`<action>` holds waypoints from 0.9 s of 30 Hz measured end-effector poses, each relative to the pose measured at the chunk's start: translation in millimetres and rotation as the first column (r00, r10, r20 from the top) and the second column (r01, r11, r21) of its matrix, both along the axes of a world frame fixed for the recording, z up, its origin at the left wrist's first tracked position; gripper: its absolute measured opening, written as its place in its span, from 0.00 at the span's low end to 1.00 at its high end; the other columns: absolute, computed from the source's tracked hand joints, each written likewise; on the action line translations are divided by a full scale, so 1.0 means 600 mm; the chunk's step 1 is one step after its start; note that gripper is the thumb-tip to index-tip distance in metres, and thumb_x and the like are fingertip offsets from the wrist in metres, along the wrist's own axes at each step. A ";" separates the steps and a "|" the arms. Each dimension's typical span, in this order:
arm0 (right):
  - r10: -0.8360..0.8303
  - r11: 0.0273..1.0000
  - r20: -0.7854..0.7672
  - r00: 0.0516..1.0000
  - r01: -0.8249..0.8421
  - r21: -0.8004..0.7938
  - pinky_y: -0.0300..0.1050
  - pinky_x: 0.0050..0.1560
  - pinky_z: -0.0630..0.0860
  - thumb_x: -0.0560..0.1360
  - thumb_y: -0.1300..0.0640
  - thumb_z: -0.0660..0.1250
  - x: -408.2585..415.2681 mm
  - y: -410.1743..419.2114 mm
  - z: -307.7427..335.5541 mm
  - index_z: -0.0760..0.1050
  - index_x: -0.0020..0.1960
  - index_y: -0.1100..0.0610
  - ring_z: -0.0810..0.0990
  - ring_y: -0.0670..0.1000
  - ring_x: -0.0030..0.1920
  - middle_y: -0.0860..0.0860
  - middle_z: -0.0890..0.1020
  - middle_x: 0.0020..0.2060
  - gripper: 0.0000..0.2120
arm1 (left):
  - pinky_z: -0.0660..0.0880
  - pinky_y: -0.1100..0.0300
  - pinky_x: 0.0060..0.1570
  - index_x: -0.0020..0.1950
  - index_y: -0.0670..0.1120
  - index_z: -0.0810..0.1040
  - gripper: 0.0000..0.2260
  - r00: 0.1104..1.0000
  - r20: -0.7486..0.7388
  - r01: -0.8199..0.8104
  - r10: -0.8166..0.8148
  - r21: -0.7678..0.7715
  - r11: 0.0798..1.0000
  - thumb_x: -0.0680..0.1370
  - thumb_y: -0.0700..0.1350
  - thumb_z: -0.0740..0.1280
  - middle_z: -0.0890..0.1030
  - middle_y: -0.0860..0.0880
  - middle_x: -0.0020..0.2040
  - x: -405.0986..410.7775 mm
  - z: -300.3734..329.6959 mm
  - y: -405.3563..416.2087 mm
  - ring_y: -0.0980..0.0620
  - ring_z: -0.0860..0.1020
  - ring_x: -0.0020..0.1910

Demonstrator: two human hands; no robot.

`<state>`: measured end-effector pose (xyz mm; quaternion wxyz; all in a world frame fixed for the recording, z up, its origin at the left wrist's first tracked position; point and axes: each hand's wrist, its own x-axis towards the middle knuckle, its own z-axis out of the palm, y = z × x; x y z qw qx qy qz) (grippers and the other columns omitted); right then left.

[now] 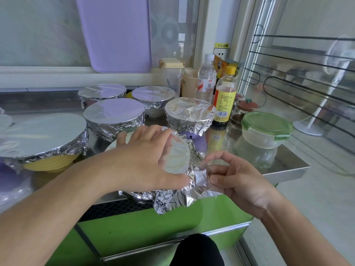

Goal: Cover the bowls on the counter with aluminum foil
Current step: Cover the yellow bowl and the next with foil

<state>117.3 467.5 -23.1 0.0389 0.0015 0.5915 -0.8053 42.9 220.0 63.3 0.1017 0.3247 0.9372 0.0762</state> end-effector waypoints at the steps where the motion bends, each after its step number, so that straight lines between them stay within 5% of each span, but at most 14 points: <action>1: -0.021 1.000 0.003 1.000 0.021 0.010 0.47 0.45 0.86 0.72 0.81 0.66 0.001 0.002 -0.001 0.82 0.55 0.60 0.81 0.58 0.42 0.66 0.80 0.48 0.21 | 0.41 0.44 0.79 0.81 0.60 0.47 0.54 1.000 0.006 0.002 -0.002 -0.005 1.000 0.60 0.83 0.56 0.51 0.66 0.72 0.000 0.000 0.000 0.62 0.45 0.77; 5: -0.077 0.996 -0.008 0.997 0.077 -0.034 0.47 0.46 0.86 0.68 0.82 0.68 0.003 0.007 -0.005 0.80 0.52 0.60 0.81 0.56 0.40 0.61 0.78 0.44 0.21 | 0.42 0.46 0.77 0.78 0.60 0.52 0.51 1.000 0.017 0.000 0.000 0.011 1.000 0.60 0.82 0.57 0.53 0.66 0.70 0.002 0.002 0.001 0.62 0.48 0.74; 10: 0.063 0.996 -0.164 0.984 -0.071 -0.045 0.60 0.62 0.73 0.70 0.74 0.71 0.007 0.002 0.009 0.72 0.60 0.58 0.79 0.65 0.54 0.63 0.79 0.52 0.23 | 0.41 0.45 0.78 0.81 0.60 0.47 0.55 1.000 0.011 -0.008 0.009 -0.008 1.000 0.59 0.83 0.56 0.51 0.65 0.72 0.001 0.000 0.001 0.61 0.45 0.77; 13: 0.051 0.997 -0.201 0.978 -0.039 0.063 0.58 0.54 0.80 0.68 0.71 0.77 0.004 -0.015 0.012 0.77 0.63 0.61 0.83 0.63 0.49 0.61 0.82 0.55 0.25 | 0.39 0.43 0.79 0.82 0.59 0.41 0.58 1.000 0.013 -0.009 0.009 -0.027 1.000 0.59 0.83 0.55 0.47 0.67 0.73 -0.001 0.000 0.001 0.62 0.41 0.78; 17: -0.068 0.992 -0.153 0.986 0.083 0.091 0.46 0.49 0.83 0.60 0.63 0.85 -0.003 -0.034 -0.006 0.87 0.55 0.60 0.86 0.57 0.46 0.60 0.86 0.49 0.23 | 0.40 0.44 0.78 0.80 0.60 0.46 0.55 1.000 0.004 -0.008 0.008 -0.012 1.000 0.59 0.83 0.56 0.49 0.66 0.72 0.000 0.000 0.001 0.61 0.43 0.78; 20: -0.198 0.967 -0.172 0.965 0.221 0.128 0.54 0.53 0.78 0.57 0.51 0.90 -0.006 -0.036 -0.022 0.87 0.53 0.61 0.80 0.61 0.45 0.66 0.82 0.45 0.29 | 0.41 0.43 0.78 0.80 0.60 0.47 0.54 1.000 -0.002 -0.010 0.010 -0.016 1.000 0.59 0.83 0.56 0.49 0.66 0.72 -0.001 -0.002 0.001 0.60 0.43 0.78; 24: -0.288 0.929 -0.259 0.922 0.335 0.158 0.53 0.48 0.84 0.70 0.66 0.79 0.005 -0.050 -0.010 0.87 0.43 0.64 0.85 0.60 0.42 0.62 0.86 0.44 0.03 | 0.40 0.44 0.78 0.80 0.60 0.45 0.55 1.000 -0.003 -0.009 0.009 -0.018 1.000 0.58 0.83 0.55 0.49 0.67 0.71 -0.001 -0.003 0.001 0.62 0.43 0.77; 27: -0.331 0.838 -0.329 0.885 0.435 0.328 0.57 0.54 0.84 0.72 0.68 0.79 0.006 -0.058 -0.009 0.86 0.38 0.58 0.86 0.58 0.49 0.51 0.87 0.49 0.08 | 0.41 0.44 0.78 0.80 0.60 0.47 0.55 1.000 -0.004 -0.015 0.015 -0.016 1.000 0.57 0.83 0.54 0.50 0.66 0.70 -0.001 -0.001 0.002 0.62 0.44 0.77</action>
